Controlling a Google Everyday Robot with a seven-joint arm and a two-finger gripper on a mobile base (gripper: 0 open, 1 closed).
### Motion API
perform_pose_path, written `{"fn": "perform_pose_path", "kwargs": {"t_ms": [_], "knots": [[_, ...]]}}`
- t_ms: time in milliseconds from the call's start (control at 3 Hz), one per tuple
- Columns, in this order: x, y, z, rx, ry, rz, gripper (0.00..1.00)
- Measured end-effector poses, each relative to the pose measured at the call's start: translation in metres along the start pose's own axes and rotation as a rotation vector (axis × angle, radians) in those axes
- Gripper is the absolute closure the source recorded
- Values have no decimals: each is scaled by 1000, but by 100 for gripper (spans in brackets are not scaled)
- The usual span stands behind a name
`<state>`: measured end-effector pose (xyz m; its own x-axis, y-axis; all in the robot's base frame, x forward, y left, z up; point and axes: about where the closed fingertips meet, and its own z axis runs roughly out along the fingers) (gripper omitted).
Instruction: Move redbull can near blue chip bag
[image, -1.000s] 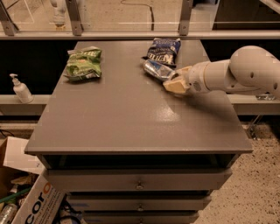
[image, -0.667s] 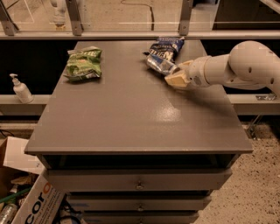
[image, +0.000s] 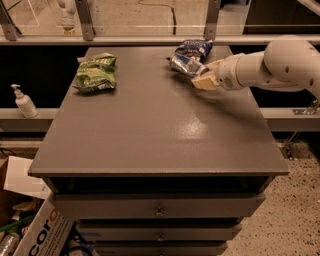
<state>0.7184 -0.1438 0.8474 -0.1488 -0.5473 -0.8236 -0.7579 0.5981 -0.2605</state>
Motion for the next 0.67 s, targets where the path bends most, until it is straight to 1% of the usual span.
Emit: {"fn": "perform_pose_path", "kwargs": {"t_ms": [667], "knots": [[-1,-2,1,-5,14,-9,13]]}}
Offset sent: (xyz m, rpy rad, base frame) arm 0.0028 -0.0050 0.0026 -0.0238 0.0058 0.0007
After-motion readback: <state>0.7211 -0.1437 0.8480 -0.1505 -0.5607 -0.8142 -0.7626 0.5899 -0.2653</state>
